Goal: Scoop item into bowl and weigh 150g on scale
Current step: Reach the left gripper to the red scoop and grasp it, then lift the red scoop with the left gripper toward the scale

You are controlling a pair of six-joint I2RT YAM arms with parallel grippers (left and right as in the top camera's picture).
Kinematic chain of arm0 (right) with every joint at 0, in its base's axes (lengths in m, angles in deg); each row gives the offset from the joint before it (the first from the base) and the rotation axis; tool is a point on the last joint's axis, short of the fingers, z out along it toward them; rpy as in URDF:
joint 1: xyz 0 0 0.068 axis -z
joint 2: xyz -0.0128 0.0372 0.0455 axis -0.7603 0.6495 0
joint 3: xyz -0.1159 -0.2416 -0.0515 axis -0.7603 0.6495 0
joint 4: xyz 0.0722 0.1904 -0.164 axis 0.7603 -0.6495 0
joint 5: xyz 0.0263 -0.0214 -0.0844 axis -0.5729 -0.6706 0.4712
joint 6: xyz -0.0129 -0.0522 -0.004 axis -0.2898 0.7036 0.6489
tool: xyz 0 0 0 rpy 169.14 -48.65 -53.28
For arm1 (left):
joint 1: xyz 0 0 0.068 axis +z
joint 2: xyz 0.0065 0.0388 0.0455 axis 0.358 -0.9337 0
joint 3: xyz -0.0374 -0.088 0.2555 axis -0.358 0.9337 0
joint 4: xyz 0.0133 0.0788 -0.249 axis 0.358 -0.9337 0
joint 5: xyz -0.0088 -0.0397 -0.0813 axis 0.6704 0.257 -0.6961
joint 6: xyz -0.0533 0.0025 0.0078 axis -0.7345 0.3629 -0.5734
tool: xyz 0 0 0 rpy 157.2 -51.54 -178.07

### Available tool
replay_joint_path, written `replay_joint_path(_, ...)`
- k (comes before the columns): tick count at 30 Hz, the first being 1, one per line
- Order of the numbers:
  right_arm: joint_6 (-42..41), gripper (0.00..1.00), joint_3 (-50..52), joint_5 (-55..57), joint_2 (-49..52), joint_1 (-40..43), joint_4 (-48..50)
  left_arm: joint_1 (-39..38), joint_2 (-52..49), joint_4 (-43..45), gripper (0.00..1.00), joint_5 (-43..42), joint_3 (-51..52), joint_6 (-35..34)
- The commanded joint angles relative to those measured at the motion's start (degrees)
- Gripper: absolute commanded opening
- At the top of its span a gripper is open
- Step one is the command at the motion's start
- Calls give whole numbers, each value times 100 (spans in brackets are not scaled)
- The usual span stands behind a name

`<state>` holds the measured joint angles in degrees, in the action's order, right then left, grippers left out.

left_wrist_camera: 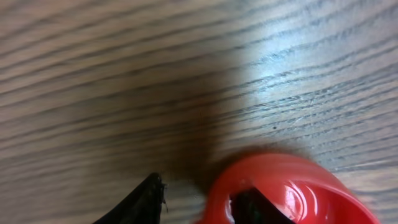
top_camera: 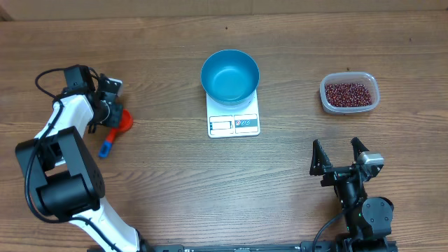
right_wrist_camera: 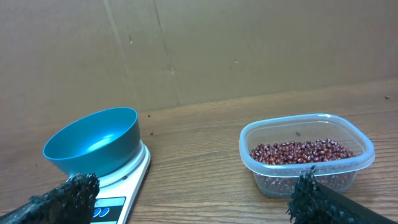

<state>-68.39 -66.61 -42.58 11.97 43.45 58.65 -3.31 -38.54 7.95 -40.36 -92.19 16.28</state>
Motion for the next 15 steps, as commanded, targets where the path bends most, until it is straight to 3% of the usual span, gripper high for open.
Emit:
replay_joint_path(1,24,100,61,31,-57,-22,35,-31,-260,50,29,-354,-85,356)
replay_joint_path(3,24,100,61,31,-57,-22,35,-57,-280,125,25,-369,-85,372)
replay_joint_path(7,24,100,61,31,-57,-22,35,-57,-278,243,4,-369,-87,352)
replay_joint_path(11,24,100,61,31,-57,-22,35,-55,-245,323,4,-350,-120,-249)
replay_joint_path(14,24,100,61,31,-57,-22,35,-55,-114,286,4,-240,-367,-1469)
replay_joint_path(15,24,100,61,31,-57,-22,35,-55,61,138,4,-203,-625,-2588)
